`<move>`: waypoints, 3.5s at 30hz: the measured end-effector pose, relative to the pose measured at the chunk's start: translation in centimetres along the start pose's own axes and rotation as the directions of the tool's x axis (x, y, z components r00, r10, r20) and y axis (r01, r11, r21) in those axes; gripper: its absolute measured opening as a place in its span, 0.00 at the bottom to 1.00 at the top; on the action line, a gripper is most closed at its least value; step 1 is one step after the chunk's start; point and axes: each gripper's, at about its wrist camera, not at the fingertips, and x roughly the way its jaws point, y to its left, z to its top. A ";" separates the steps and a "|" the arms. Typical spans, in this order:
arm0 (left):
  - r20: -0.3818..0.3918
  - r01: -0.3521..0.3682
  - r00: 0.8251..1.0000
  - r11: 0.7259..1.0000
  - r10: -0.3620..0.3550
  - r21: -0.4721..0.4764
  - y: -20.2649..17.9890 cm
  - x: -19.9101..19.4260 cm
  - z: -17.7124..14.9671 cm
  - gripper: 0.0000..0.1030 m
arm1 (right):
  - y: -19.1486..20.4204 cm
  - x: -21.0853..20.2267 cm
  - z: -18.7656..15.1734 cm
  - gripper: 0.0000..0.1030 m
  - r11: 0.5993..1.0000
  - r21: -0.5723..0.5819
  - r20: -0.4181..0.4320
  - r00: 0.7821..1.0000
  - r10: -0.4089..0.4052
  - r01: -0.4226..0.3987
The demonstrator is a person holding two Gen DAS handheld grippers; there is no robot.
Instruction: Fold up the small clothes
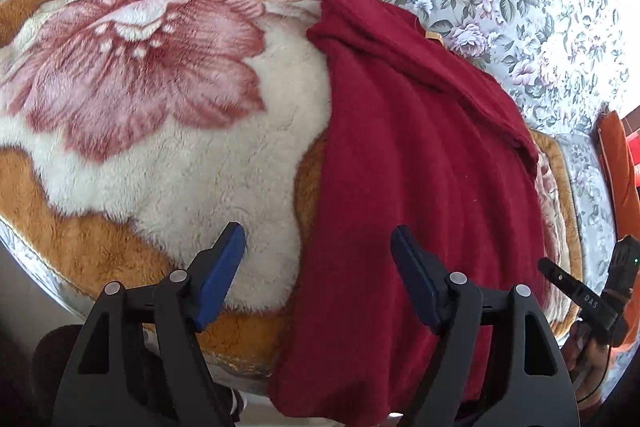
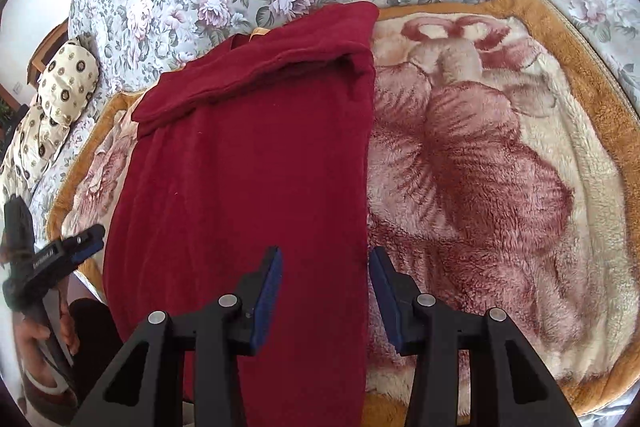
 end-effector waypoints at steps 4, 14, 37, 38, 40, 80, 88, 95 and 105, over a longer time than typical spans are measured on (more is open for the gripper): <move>0.016 -0.016 1.000 0.999 0.015 0.040 -0.4 -0.1 -0.7 0.74 | 1.0 -0.1 -0.7 0.07 0.995 -0.077 0.062 0.996 -0.063 0.068; 0.026 0.006 1.000 0.998 -0.007 0.059 -0.1 -0.6 -1.6 0.74 | 0.0 -1.9 -1.5 0.10 0.999 0.006 0.077 0.996 -0.051 0.051; -0.180 0.161 0.972 0.986 -0.149 0.053 1.1 -0.2 -9.0 0.74 | 0.9 -2.3 -11.7 0.44 0.992 -0.096 -0.165 0.984 0.062 -0.078; -0.177 0.159 0.973 0.986 -0.147 0.054 0.9 -0.1 -8.9 0.74 | 1.0 -2.2 -11.8 0.44 0.992 -0.099 -0.163 0.985 0.057 -0.074; -0.176 0.157 0.974 0.986 -0.144 0.061 0.7 0.0 -8.9 0.77 | 1.0 -2.3 -11.8 0.45 0.993 -0.095 -0.162 0.985 0.060 -0.076; -0.106 0.368 0.929 0.918 -0.355 0.146 -3.7 -6.7 -3.3 0.17 | 1.0 -9.7 -2.7 0.09 0.855 -0.087 0.151 0.841 0.519 -0.512; 0.034 0.368 0.925 0.914 -0.379 0.169 -6.8 -6.1 8.5 0.08 | 1.9 -8.2 8.4 0.08 0.866 -0.046 0.268 0.829 0.491 -0.497; 0.030 0.326 0.943 0.938 -0.332 0.120 -7.8 0.2 16.7 0.08 | 0.7 -2.0 18.9 0.07 0.900 0.022 0.316 0.858 0.406 -0.434; 0.079 0.198 0.976 0.979 -0.202 0.053 -5.2 3.9 20.4 0.09 | -3.0 11.7 24.1 0.14 0.962 0.204 0.180 0.973 0.147 -0.183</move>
